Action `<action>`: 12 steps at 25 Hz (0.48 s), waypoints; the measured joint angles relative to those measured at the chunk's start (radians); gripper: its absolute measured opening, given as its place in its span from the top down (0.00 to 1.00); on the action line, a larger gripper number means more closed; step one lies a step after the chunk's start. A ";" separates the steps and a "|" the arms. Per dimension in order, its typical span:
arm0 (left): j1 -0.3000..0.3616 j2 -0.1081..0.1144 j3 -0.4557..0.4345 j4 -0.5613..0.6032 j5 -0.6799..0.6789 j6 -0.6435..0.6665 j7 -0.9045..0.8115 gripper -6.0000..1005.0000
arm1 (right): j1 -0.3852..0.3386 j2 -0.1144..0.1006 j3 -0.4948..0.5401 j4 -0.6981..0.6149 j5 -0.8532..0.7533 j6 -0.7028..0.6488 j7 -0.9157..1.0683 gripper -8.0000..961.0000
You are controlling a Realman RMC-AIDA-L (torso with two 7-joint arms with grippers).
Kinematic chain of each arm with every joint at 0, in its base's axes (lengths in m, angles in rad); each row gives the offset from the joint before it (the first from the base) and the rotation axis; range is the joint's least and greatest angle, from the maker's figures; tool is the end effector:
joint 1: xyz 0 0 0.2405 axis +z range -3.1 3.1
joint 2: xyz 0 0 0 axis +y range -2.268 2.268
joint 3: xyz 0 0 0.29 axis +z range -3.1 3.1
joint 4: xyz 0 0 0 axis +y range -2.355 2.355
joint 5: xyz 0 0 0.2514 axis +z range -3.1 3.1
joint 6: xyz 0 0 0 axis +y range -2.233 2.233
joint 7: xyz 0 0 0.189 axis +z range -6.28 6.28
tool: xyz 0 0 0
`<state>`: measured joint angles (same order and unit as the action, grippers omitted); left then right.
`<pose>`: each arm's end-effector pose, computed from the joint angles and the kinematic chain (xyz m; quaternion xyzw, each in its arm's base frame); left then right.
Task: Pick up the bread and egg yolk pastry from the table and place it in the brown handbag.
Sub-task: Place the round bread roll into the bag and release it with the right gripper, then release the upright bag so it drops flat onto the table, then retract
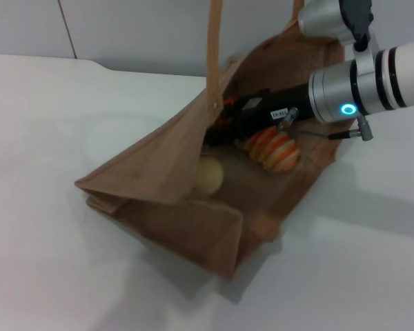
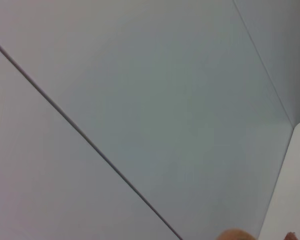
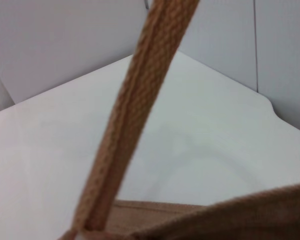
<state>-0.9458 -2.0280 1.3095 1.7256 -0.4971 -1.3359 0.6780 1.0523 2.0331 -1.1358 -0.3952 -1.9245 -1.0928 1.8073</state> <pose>0.0551 0.4853 0.0596 -0.9148 0.0260 -0.0145 0.4027 0.1347 0.5101 -0.1370 -0.9631 0.2275 0.1048 0.0988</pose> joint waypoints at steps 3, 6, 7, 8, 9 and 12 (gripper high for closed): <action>0.007 0.000 -0.003 0.000 0.003 0.000 0.000 0.89 | 0.000 -0.002 0.002 0.002 0.002 0.001 0.005 0.22; 0.009 0.000 -0.004 -0.001 0.006 0.001 0.000 0.89 | -0.001 -0.003 0.002 0.002 0.003 0.001 0.006 0.14; 0.010 0.000 -0.004 0.000 0.006 0.001 0.000 0.89 | -0.002 -0.003 0.001 0.002 0.003 0.002 0.006 0.09; 0.011 0.000 -0.004 0.000 0.006 0.001 0.000 0.89 | -0.002 -0.003 0.000 0.002 0.002 0.002 0.006 0.05; 0.014 0.000 -0.005 0.000 0.007 0.001 0.000 0.89 | -0.003 -0.003 -0.002 0.002 0.000 0.001 0.006 0.06; 0.037 0.001 -0.020 0.000 0.008 0.002 0.000 0.89 | -0.017 -0.006 -0.007 -0.001 -0.007 -0.005 0.006 0.06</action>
<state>-0.9093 -2.0265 1.2891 1.7257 -0.4895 -1.3343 0.6780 1.0356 2.0271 -1.1426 -0.3958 -1.9317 -1.0973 1.8133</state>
